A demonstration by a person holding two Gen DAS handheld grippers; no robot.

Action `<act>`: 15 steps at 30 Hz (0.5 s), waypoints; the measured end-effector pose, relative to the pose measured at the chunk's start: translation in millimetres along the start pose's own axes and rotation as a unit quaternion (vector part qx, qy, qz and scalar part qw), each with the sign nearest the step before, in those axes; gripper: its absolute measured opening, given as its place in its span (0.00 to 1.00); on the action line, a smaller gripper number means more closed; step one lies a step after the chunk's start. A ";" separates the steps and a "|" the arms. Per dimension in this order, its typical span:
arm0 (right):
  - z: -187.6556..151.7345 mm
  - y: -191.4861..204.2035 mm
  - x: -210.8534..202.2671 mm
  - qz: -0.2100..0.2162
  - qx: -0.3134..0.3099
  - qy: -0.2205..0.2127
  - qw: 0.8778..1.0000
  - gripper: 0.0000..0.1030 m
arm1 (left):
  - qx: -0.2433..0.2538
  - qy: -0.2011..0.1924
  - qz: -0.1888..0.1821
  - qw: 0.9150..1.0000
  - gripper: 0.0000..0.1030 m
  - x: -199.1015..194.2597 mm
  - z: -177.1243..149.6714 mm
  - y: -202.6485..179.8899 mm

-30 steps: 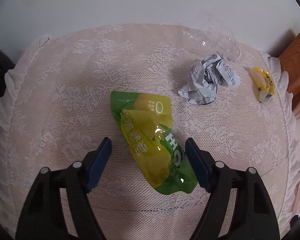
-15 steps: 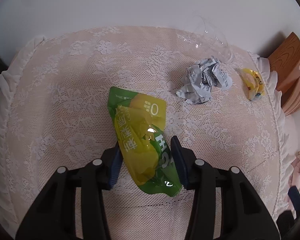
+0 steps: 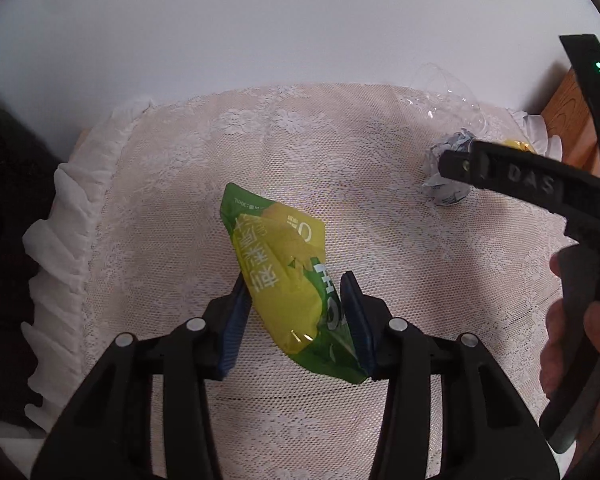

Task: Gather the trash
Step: 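Grasp the yellow-green snack bag with the left gripper while the right gripper grasps the crumpled paper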

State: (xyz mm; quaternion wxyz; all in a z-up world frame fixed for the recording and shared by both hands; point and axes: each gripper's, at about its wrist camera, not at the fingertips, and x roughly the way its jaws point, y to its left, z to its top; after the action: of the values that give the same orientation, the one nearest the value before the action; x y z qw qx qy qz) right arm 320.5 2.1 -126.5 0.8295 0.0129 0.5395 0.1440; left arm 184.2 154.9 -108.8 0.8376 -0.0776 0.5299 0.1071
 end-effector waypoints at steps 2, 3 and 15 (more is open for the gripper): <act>5.3 4.4 14.0 -0.011 0.004 0.012 1.000 0.87 | -0.001 0.001 0.000 1.000 0.43 1.7 -0.2 2.8; 6.4 5.2 18.3 -0.012 0.006 0.019 1.000 0.80 | 0.000 0.000 0.002 1.000 0.42 2.1 -0.1 3.6; -37.2 -19.8 -36.4 0.018 0.034 0.011 0.999 0.41 | 0.031 -0.025 0.002 0.999 0.42 -33.2 -14.5 -4.2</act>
State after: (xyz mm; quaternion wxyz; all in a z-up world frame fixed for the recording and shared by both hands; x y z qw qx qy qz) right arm 277.8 -31.1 -113.1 0.8199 0.0488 0.5528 0.1407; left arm 158.9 144.1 -85.0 0.8522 -0.0481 0.5124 0.0938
